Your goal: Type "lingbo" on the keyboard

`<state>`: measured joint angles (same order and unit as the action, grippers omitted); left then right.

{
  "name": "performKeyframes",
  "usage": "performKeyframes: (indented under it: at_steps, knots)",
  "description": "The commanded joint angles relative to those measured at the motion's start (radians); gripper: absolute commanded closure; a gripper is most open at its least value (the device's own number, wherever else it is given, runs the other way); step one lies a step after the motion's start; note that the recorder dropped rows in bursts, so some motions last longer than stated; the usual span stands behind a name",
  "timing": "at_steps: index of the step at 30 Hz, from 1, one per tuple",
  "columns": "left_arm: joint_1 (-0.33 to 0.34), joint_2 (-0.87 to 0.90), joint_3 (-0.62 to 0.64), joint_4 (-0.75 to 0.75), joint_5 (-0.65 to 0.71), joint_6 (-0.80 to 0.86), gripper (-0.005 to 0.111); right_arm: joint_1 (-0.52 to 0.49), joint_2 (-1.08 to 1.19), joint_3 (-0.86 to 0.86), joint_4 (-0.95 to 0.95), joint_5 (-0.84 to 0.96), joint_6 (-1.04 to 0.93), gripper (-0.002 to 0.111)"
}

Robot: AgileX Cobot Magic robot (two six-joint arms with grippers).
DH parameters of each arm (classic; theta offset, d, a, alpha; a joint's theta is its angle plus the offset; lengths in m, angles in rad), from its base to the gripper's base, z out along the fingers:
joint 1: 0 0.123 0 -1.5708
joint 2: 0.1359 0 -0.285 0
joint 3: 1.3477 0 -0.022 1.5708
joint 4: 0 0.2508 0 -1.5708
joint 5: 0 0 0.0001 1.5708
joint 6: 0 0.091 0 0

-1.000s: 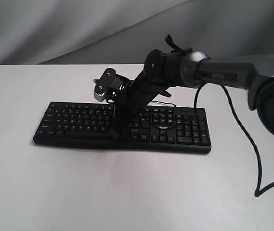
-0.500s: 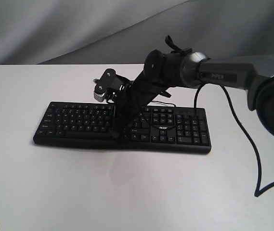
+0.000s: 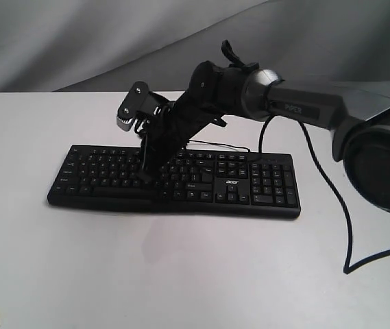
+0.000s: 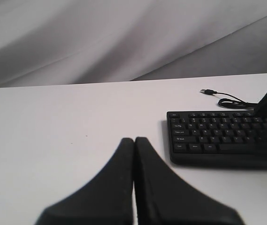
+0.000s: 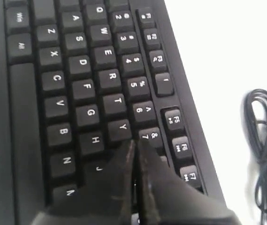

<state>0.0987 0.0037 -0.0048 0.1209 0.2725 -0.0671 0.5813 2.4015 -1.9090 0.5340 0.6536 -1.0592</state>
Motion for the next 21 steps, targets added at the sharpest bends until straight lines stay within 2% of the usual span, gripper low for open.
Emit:
performKeyframes:
  at_steps: [1, 21]
  knots:
    - [0.001, -0.004, 0.005, -0.004, -0.007, -0.002, 0.106, -0.002, 0.019, -0.012, 0.001, 0.005, -0.002, 0.108]
    - [0.001, -0.004, 0.005, -0.004, -0.007, -0.002, 0.106, -0.014, 0.022, -0.012, -0.041, 0.044, 0.035, 0.108]
